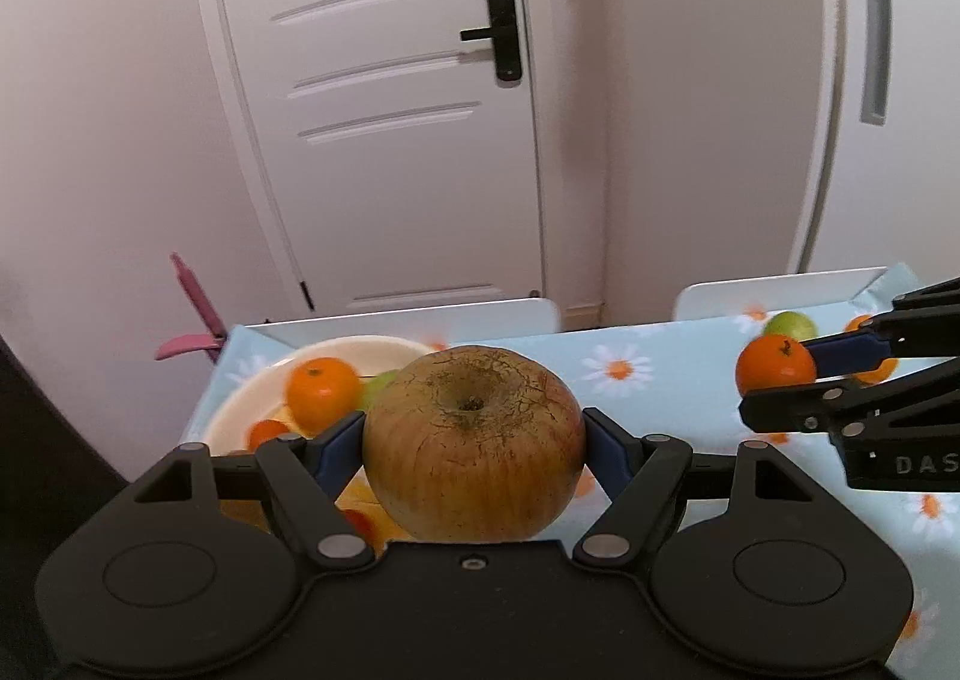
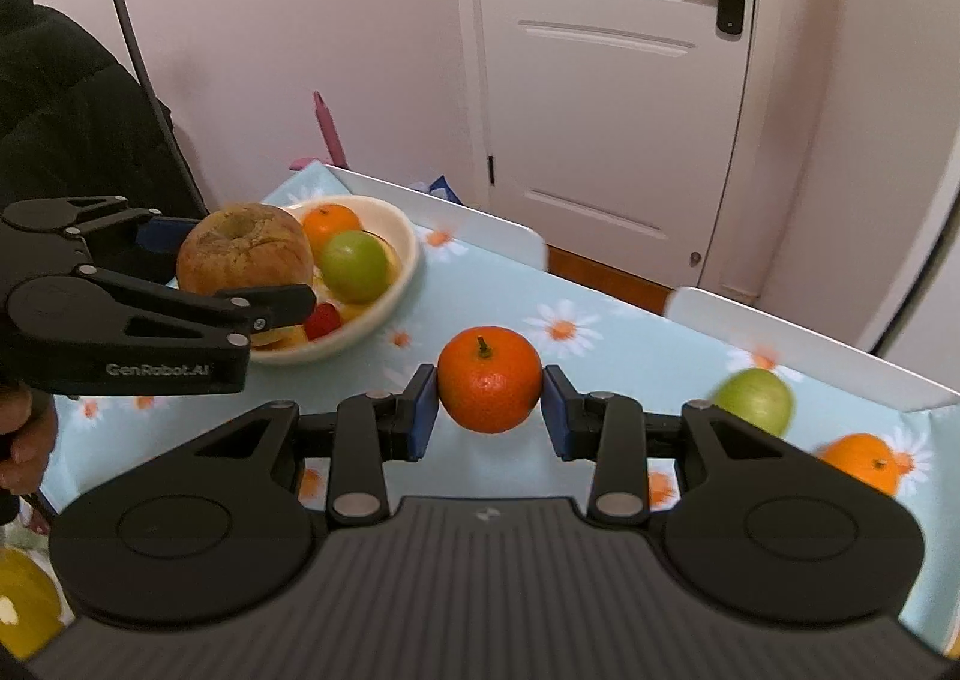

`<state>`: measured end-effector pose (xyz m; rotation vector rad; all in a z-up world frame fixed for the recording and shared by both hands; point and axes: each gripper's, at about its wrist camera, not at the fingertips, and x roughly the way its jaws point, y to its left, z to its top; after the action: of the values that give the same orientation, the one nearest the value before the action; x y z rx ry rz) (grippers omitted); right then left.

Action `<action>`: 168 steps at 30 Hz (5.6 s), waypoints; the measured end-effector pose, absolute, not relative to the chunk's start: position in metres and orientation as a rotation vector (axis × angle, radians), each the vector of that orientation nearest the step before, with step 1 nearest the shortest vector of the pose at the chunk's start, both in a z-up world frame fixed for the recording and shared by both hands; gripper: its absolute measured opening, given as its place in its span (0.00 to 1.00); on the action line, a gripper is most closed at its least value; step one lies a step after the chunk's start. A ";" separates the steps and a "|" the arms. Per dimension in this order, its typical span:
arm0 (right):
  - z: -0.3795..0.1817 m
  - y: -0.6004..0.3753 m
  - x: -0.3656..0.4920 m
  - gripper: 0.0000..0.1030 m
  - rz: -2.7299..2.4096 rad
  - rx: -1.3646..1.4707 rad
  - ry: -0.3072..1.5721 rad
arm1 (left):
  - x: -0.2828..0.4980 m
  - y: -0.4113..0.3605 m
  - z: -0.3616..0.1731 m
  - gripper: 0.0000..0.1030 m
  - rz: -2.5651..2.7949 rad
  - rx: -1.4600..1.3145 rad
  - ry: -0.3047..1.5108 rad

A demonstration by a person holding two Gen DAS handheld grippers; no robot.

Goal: Organize fruits
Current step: 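Carry the brown apple with the left gripper to the bowl while the right gripper carries the tangerine, then release the brown apple into the bowl with the left gripper while the right gripper releases the tangerine, then move both open grippers to the last green apple and orange, then grasp the green apple with the left gripper while the right gripper grasps the orange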

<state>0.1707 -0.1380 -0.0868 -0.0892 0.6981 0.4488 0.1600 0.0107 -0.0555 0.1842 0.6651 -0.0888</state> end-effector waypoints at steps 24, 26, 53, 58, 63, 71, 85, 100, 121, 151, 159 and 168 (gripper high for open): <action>-0.103 -0.027 0.216 0.50 0.296 0.011 0.747 | 0.229 0.114 -0.090 0.77 -0.222 0.238 0.705; -0.105 -0.027 0.218 0.50 0.288 0.012 0.752 | 0.233 0.112 -0.093 0.77 -0.238 0.247 0.706; -0.104 -0.028 0.237 0.50 0.485 -0.115 0.817 | 0.183 0.124 -0.076 0.96 -0.073 0.132 0.773; -0.121 -0.015 0.244 0.50 0.547 -0.168 0.832 | 0.172 0.126 -0.081 0.98 -0.040 0.113 0.800; -0.133 -0.009 0.252 0.51 0.569 -0.191 0.831 | 0.173 0.130 -0.087 0.99 -0.009 0.100 0.817; -0.131 -0.014 0.250 0.86 0.547 -0.176 0.804 | 0.171 0.133 -0.087 0.99 -0.004 0.099 0.817; -0.095 -0.029 0.214 0.94 0.447 -0.117 0.774 | 0.167 0.132 -0.068 0.99 -0.034 0.128 0.811; -0.065 -0.097 0.164 0.94 0.138 0.007 0.767 | 0.171 0.100 -0.041 0.98 -0.218 0.163 0.756; -0.086 -0.272 0.151 0.94 -0.045 0.093 0.780 | 0.213 -0.067 -0.062 0.98 -0.484 0.267 0.763; -0.154 -0.353 0.197 0.91 0.085 0.075 0.853 | 0.279 -0.204 -0.143 0.65 -0.638 0.431 0.801; -0.155 -0.351 0.202 0.90 0.108 0.065 0.855 | 0.274 -0.204 -0.143 0.56 -0.656 0.453 0.798; -0.158 -0.346 0.212 0.84 0.135 0.050 0.854 | 0.270 -0.190 -0.143 0.56 -0.608 0.447 0.806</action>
<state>0.2117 -0.3459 -0.1580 0.0502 0.8542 0.1354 0.2704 -0.1899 -0.1426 0.4467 0.8061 -0.6079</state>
